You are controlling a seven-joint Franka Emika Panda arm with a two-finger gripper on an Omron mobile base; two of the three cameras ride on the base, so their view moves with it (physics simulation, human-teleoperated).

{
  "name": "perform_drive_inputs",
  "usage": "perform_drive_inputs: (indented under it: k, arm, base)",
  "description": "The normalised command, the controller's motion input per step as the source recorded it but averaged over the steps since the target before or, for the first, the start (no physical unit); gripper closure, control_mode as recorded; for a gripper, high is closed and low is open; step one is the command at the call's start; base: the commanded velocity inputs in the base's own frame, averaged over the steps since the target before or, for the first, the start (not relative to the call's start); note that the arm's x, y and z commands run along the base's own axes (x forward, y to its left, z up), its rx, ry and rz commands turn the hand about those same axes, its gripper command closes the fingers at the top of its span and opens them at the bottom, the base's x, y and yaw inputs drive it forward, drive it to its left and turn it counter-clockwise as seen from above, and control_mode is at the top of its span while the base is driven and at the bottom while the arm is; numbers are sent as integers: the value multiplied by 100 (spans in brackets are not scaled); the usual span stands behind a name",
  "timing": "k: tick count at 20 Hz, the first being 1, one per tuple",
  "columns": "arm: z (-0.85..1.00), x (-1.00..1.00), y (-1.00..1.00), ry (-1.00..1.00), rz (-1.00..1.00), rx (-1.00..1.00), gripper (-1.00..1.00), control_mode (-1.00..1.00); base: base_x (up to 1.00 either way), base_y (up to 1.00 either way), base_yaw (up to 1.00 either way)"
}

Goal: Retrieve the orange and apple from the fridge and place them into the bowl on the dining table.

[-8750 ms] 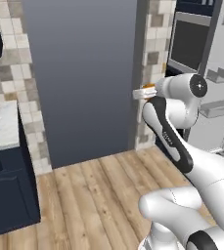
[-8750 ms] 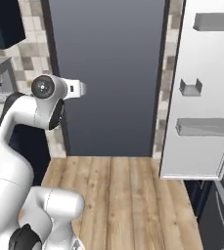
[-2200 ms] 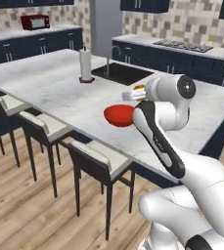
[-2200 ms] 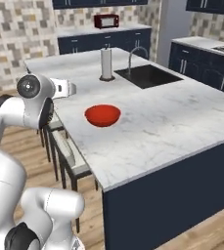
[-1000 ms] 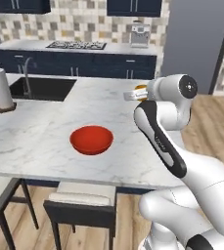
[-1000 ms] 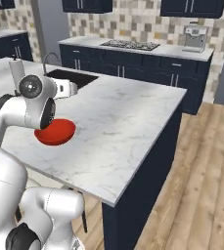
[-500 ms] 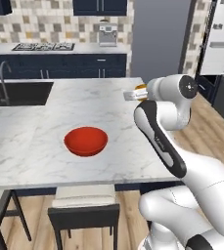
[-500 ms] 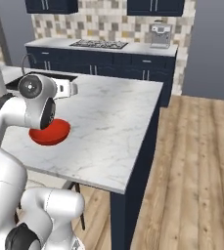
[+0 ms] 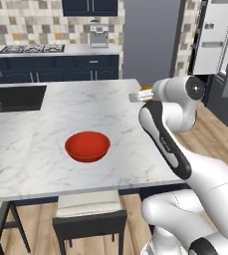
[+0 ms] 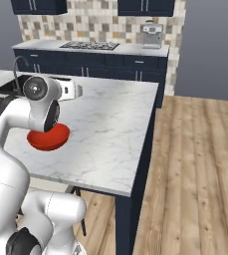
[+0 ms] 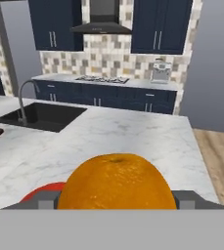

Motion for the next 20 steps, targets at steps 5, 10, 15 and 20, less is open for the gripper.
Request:
perform_drive_inputs:
  k: [5, 10, 15, 20]
  arm:
    - [-7, 24, 16, 4, -2, 0, 100, -100]
    - [-14, 41, 36, 11, -2, 0, 100, -100]
    - [-7, 19, 33, 7, -10, 0, 100, -100]
    - [-33, 1, 30, 22, -6, 0, 100, -100]
  base:
    - [8, 6, -3]
    - [0, 0, 0]
    - [0, 0, 0]
    - [0, 0, 0]
